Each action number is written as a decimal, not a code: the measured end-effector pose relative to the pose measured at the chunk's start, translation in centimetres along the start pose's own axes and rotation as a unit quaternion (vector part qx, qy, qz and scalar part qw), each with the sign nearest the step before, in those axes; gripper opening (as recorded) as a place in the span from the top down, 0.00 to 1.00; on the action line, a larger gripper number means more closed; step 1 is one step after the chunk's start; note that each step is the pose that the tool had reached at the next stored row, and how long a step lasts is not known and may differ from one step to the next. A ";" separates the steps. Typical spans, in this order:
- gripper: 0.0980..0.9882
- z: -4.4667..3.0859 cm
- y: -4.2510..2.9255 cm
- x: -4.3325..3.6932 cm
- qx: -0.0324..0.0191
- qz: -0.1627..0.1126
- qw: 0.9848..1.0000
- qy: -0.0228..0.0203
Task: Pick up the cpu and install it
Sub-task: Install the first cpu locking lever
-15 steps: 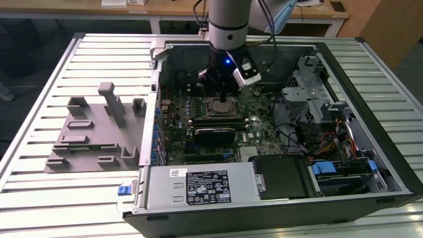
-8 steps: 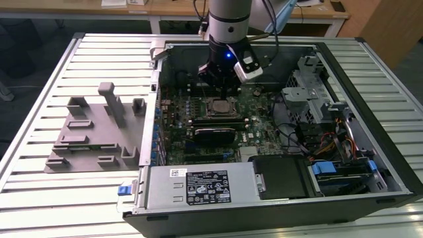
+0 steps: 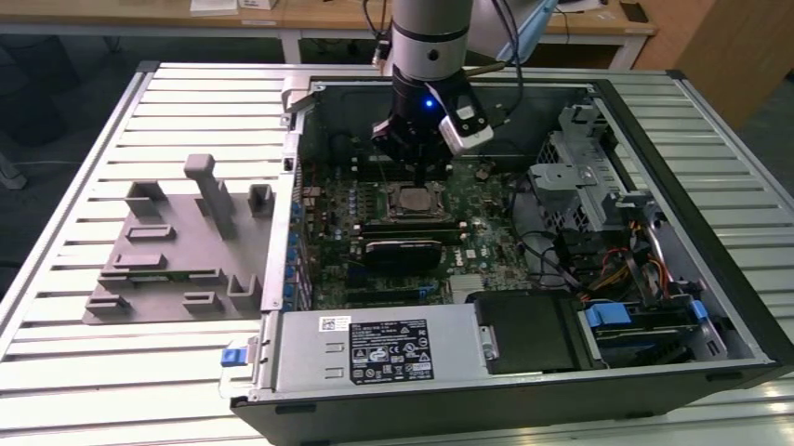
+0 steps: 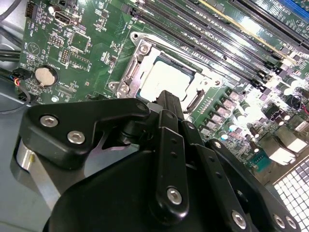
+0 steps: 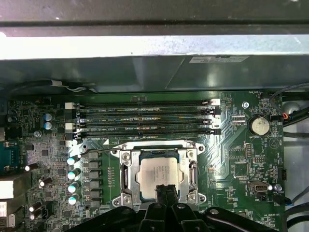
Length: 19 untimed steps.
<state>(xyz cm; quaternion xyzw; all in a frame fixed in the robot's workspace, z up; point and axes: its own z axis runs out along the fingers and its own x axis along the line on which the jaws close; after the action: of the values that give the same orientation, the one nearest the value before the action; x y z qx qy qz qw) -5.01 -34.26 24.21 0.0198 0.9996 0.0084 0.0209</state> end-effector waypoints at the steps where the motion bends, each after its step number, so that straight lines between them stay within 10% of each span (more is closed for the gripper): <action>1: 0.99 0.00 0.00 0.00 0.000 0.000 1.000 0.000; 19: 0.99 -0.10 -0.09 2.23 -0.004 0.000 1.000 0.000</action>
<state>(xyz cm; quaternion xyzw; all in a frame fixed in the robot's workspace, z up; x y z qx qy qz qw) -7.25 -34.27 24.22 0.0199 0.9995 0.0120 0.0208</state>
